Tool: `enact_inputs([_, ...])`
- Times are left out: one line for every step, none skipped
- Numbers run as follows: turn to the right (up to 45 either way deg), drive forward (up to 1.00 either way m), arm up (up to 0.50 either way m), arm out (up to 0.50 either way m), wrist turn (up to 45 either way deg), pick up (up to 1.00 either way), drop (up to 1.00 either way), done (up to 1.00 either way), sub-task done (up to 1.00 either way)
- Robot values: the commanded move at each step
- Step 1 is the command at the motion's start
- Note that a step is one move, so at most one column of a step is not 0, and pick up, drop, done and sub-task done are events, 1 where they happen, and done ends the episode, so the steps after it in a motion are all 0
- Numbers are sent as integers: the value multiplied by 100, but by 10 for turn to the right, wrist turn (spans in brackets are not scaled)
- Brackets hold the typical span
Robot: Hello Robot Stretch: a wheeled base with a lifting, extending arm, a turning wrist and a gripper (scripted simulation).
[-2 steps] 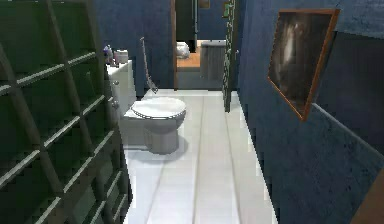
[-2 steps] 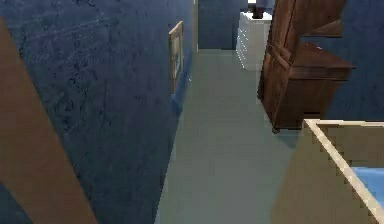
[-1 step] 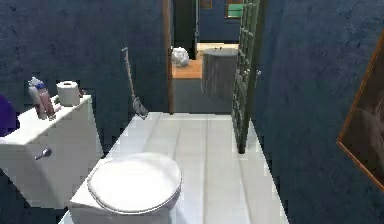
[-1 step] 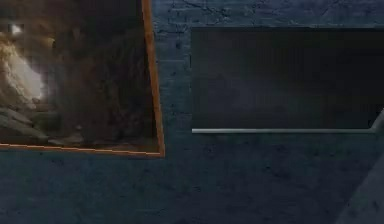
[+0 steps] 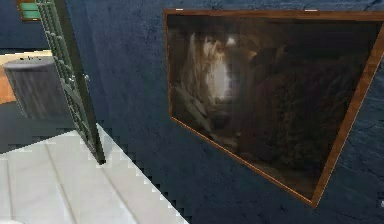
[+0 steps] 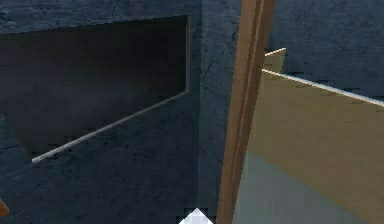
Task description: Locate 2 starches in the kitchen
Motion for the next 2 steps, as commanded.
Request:
enact_inputs([0,5,0,0,0,0,0,0,0])
enact_inputs([-210,0,0,0,0,0,0,0,0])
